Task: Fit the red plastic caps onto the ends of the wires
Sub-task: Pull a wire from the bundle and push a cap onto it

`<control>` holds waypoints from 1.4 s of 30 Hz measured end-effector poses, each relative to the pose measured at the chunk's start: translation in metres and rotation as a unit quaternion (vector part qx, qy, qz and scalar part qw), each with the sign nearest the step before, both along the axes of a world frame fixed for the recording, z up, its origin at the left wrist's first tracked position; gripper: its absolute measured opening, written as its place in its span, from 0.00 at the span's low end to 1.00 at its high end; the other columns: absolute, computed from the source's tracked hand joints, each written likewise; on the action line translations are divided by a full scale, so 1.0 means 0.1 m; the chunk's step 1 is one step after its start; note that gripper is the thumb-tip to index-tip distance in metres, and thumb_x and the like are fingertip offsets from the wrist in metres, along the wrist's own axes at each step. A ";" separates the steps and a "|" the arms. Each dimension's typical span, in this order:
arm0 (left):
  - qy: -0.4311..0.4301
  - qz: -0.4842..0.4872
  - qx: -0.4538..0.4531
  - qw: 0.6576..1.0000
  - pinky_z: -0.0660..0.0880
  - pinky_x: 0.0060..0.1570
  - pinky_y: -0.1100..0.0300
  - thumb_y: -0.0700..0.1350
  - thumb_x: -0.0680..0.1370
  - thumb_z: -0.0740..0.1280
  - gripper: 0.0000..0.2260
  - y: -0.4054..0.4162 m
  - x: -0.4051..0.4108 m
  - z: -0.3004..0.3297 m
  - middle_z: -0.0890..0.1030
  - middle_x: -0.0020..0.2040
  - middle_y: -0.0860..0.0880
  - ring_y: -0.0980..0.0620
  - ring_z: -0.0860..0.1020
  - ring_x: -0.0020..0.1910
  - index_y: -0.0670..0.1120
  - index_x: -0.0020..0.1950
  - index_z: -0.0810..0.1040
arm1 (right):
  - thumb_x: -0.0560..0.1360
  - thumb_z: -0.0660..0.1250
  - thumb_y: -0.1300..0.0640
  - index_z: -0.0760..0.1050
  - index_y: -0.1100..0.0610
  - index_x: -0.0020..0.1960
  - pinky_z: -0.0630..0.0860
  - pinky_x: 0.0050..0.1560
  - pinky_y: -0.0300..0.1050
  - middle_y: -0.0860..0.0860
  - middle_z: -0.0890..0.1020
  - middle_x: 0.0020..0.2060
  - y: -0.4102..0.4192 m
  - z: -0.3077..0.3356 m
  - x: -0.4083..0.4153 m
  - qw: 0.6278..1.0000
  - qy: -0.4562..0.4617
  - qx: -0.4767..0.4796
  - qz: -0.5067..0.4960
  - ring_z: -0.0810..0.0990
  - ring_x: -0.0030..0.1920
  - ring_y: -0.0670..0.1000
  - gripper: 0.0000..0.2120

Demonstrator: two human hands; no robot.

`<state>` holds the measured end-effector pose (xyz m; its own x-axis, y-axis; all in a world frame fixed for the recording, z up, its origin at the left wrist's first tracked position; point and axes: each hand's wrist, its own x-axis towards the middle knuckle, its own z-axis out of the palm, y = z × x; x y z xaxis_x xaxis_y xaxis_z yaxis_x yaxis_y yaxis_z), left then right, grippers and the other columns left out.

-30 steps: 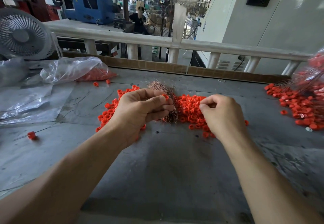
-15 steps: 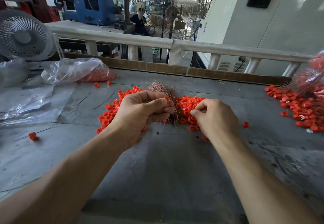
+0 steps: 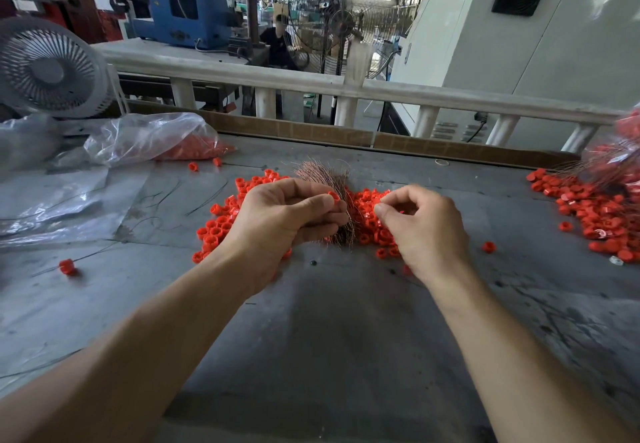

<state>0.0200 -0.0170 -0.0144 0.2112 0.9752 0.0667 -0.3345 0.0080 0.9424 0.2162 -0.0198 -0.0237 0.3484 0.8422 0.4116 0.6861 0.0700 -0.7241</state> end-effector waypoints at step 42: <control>-0.016 -0.025 0.036 0.999 0.83 0.45 0.57 0.41 0.70 0.73 0.13 -0.02 0.01 0.01 0.86 0.45 0.38 0.45 0.86 0.46 0.37 0.52 0.81 | 0.78 0.73 0.56 0.83 0.48 0.47 0.78 0.41 0.37 0.37 0.84 0.37 -0.18 0.12 -0.23 0.973 0.096 0.073 0.199 0.80 0.36 0.39 0.03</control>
<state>0.0213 -0.0191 -0.0134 0.2566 0.9557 0.1445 -0.3657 -0.0424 0.9298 0.1935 -0.0379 -0.0122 0.0897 0.8631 0.4971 0.4377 0.4142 -0.7981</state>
